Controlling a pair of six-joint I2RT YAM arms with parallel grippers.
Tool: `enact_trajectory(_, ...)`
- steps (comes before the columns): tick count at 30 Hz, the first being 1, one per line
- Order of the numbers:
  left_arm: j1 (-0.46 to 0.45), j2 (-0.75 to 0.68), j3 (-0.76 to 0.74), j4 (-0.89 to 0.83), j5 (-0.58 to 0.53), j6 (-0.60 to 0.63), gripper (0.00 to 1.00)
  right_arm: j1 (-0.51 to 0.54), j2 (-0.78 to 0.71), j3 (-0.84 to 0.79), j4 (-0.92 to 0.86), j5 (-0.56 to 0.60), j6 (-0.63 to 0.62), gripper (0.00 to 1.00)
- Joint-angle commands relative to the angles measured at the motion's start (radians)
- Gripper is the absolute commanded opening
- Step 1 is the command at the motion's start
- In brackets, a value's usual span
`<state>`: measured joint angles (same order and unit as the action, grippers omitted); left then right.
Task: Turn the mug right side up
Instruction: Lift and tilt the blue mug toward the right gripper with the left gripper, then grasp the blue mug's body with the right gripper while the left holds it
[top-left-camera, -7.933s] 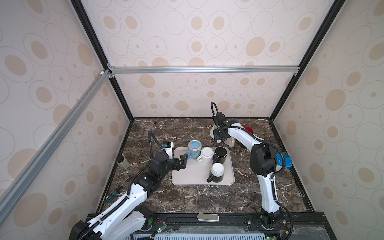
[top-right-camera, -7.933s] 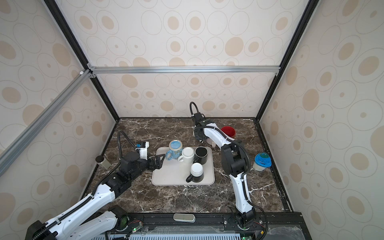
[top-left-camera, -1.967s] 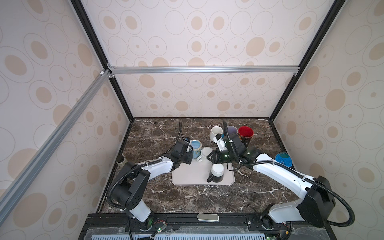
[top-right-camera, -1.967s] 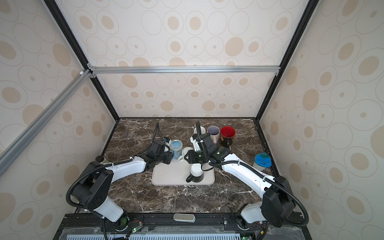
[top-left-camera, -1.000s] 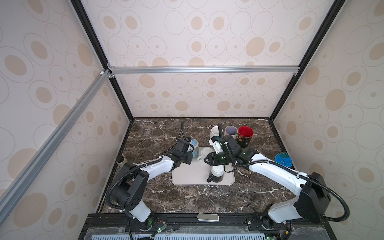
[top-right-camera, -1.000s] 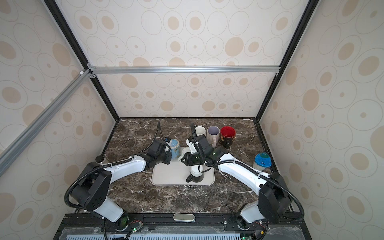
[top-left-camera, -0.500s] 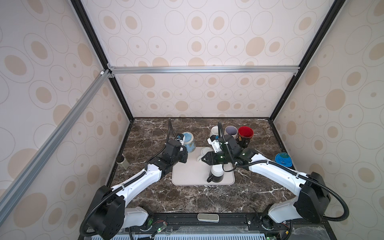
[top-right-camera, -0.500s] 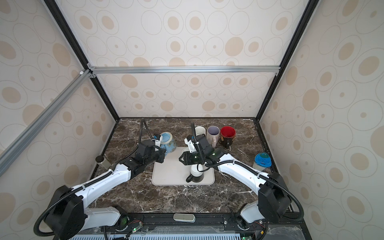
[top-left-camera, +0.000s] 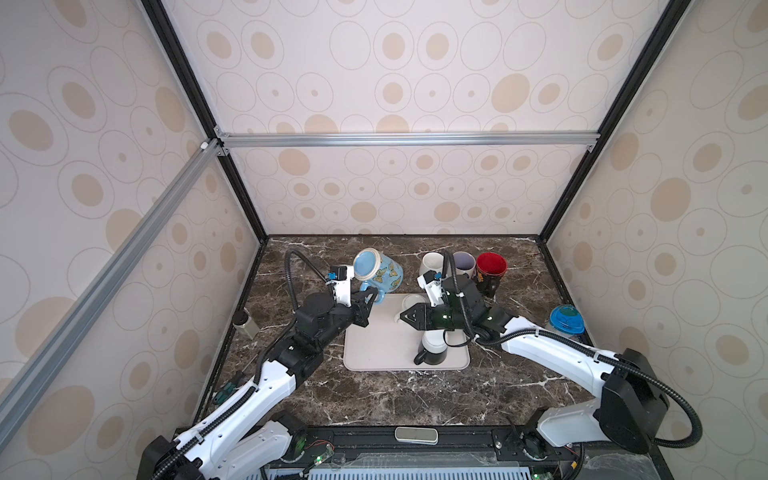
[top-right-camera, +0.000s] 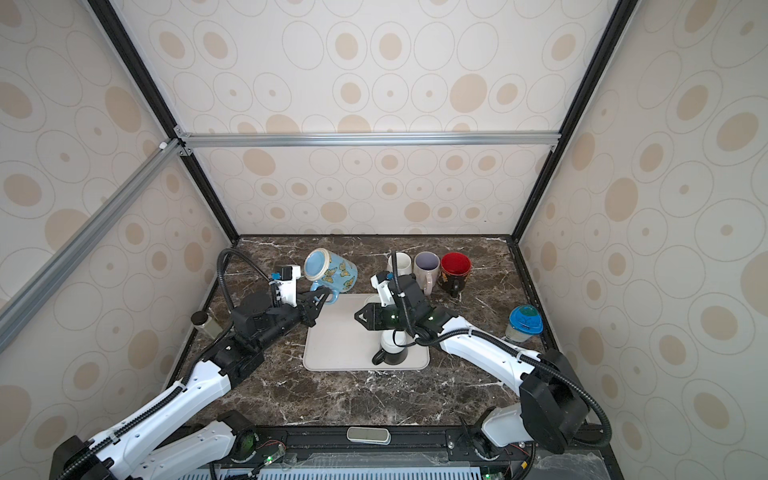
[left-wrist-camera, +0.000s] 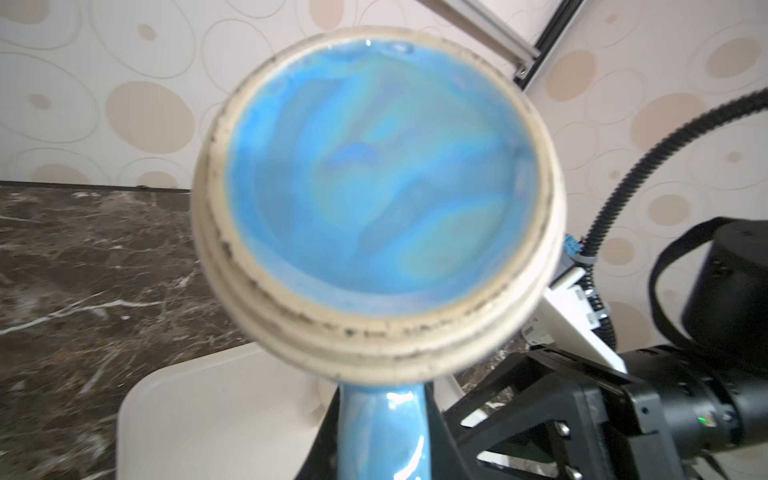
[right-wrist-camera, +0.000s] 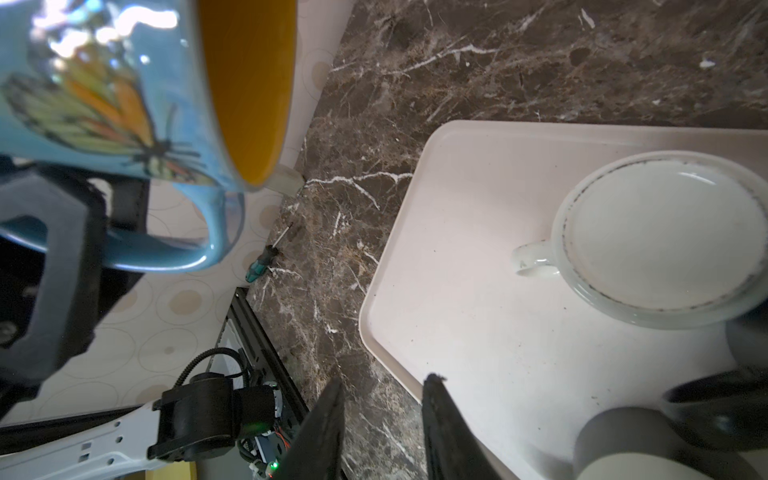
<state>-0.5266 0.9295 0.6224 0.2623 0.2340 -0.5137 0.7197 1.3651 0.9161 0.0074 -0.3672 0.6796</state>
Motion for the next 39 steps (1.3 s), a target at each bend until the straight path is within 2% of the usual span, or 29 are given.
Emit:
enact_trajectory(1,0.029,-0.055,-0.030,0.339,0.159,-0.130,0.00,-0.008,-0.079,-0.102,0.252,-0.008,0.096,0.36)
enact_trajectory(8,0.067,-0.036,-0.114,0.675,0.318,-0.362,0.00,-0.015,-0.170,-0.203,0.470,-0.048,0.157,0.47)
enact_trajectory(12,0.074,0.018,-0.161,0.914,0.358,-0.514,0.00,-0.015,-0.181,-0.252,0.621,-0.078,0.208,0.53)
enact_trajectory(18,0.076,0.118,-0.215,1.197,0.358,-0.683,0.00,-0.015,-0.161,-0.260,0.774,-0.135,0.280,0.54)
enact_trajectory(25,0.076,0.201,-0.240,1.349,0.350,-0.757,0.00,-0.014,-0.111,-0.231,0.828,-0.165,0.298,0.54)
enact_trajectory(39,0.076,0.245,-0.244,1.390,0.353,-0.772,0.00,-0.011,-0.016,-0.166,0.881,-0.182,0.296,0.51)
